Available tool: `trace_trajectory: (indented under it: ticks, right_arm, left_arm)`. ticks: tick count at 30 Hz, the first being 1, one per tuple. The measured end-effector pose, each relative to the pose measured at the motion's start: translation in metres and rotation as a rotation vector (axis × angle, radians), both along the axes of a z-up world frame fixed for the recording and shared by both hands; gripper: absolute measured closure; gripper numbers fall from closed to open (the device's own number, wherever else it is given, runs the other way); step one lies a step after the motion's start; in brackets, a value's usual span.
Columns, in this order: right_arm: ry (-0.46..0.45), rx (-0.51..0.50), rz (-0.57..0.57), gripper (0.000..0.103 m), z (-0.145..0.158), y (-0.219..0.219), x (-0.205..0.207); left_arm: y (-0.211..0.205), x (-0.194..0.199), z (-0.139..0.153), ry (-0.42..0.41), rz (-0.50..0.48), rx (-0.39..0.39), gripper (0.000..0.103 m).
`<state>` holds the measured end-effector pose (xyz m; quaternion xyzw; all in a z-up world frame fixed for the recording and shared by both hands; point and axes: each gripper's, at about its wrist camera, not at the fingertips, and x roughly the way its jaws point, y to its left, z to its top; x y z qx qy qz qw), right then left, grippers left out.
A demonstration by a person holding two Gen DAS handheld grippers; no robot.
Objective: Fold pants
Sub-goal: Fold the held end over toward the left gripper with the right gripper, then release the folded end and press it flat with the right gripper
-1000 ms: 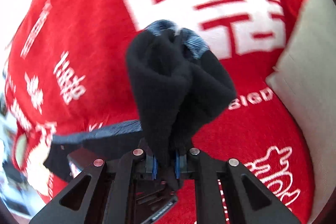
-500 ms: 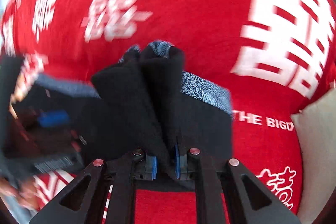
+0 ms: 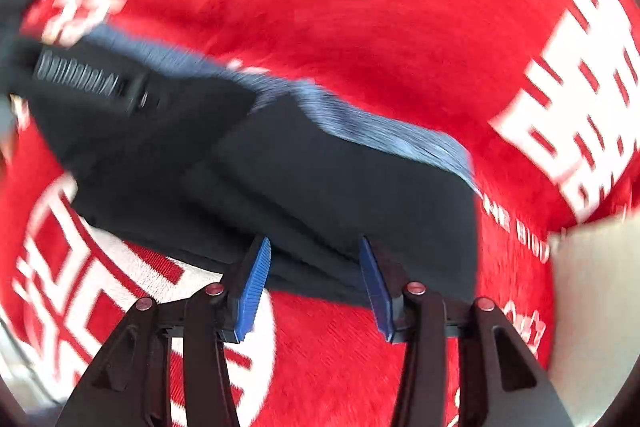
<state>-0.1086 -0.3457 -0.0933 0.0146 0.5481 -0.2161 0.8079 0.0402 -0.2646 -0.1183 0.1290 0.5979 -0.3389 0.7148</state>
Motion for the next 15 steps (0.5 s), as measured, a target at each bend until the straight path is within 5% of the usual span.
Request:
trace_trajectory:
  ticks: [3, 7, 11, 15]
  right_arm:
    - [-0.079, 0.05, -0.178, 0.044, 0.023, -0.046, -0.022]
    - [-0.08, 0.133, -0.357, 0.044, 0.015, -0.102, -0.043]
    - [-0.089, 0.205, -0.401, 0.044, 0.008, -0.114, -0.056]
    - [-0.088, 0.238, -0.391, 0.05, 0.001, -0.11, -0.066]
  left_arm:
    - [-0.017, -0.011, 0.013, 0.012, -0.063, -0.055, 0.014]
    - [-0.045, -0.022, 0.012, 0.049, -0.133, -0.073, 0.014]
    - [-0.063, -0.03, 0.005, 0.074, -0.175, -0.068, 0.015]
    - [-0.079, -0.03, -0.004, 0.149, -0.207, -0.039, 0.07]
